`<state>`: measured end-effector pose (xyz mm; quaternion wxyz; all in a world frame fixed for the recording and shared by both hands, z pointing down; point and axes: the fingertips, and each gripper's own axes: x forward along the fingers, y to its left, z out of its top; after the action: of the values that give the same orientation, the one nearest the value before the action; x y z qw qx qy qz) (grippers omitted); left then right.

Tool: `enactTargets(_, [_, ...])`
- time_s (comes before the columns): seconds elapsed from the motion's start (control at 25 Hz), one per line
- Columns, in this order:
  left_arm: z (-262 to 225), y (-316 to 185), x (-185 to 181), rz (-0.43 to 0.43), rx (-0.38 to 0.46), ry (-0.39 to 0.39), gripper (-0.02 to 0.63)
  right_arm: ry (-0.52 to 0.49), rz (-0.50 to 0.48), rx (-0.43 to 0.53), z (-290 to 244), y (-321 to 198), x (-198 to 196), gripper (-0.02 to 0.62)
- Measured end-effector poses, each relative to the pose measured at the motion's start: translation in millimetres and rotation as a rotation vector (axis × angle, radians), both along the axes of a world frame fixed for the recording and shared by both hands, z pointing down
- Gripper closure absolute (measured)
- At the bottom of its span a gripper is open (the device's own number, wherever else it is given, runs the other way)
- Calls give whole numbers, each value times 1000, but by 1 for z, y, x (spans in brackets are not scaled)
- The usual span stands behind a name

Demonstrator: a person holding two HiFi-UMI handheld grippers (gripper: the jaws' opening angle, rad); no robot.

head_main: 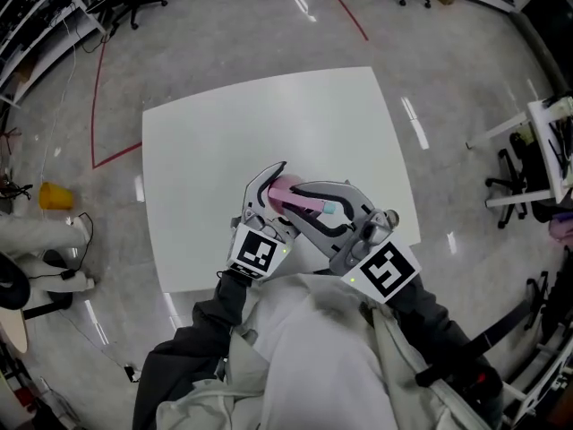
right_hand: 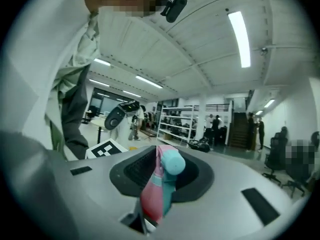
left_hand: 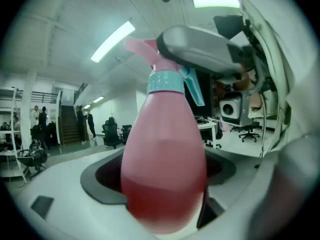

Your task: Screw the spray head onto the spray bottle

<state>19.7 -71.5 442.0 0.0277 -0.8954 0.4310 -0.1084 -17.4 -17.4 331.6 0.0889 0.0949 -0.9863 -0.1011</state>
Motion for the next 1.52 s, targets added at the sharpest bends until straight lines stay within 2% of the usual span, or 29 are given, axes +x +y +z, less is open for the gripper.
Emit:
enactTargets(0.08, [7,5,-14,-45,29,20,176,-46,-30,-97,5,-10,7,520])
enactTargets(0.16, [23,13,-34,-98,0,67,176,-111,-28,-200,7,-30,13,520])
enactTargets(0.28, [44,26,-64,-178,-61,153,176,-174,-35,-224,18,-73,11,520])
enactTargets(0.4, [54,41,-86,-279,-71,181,181,-149,12,-218,53,-106,-1,520])
enactTargets(0.44, [54,44,-89,-305,-65,185,245,-126,31,-210,67,-113,-5,520])
enactTargets(0.48, [54,48,-93,-328,-57,191,345,-101,42,-203,80,-117,-10,520])
enactTargets(0.52, [53,51,-96,-345,-53,200,381,-76,40,-200,92,-117,-16,521])
enactTargets(0.6, [53,54,-101,-362,-55,229,393,-20,8,-198,111,-113,-32,520])
enactTargets(0.76, [58,56,-105,-380,-65,258,528,104,-72,-119,140,-98,-53,520])
enactTargets(0.84, [62,56,-104,-378,-73,255,581,105,-79,-109,146,-95,-54,520])
enactTargets(1.0, [64,55,-105,-372,-91,263,586,50,-36,-172,144,-102,-49,504])
enactTargets(1.08, [63,54,-103,-365,-93,263,586,5,-18,-229,137,-104,-45,310])
enactTargets(1.24, [62,52,-99,-339,-93,271,586,-61,50,-292,127,-106,-13,299])
enactTargets(1.32, [62,49,-98,-336,-97,286,586,-115,126,-329,125,-110,16,299])
enactTargets(1.4, [63,49,-98,-337,-108,310,586,-174,211,-404,128,-110,48,299])
enactTargets(1.52, [71,52,-94,-340,-133,350,586,-243,277,-556,139,-98,82,301])
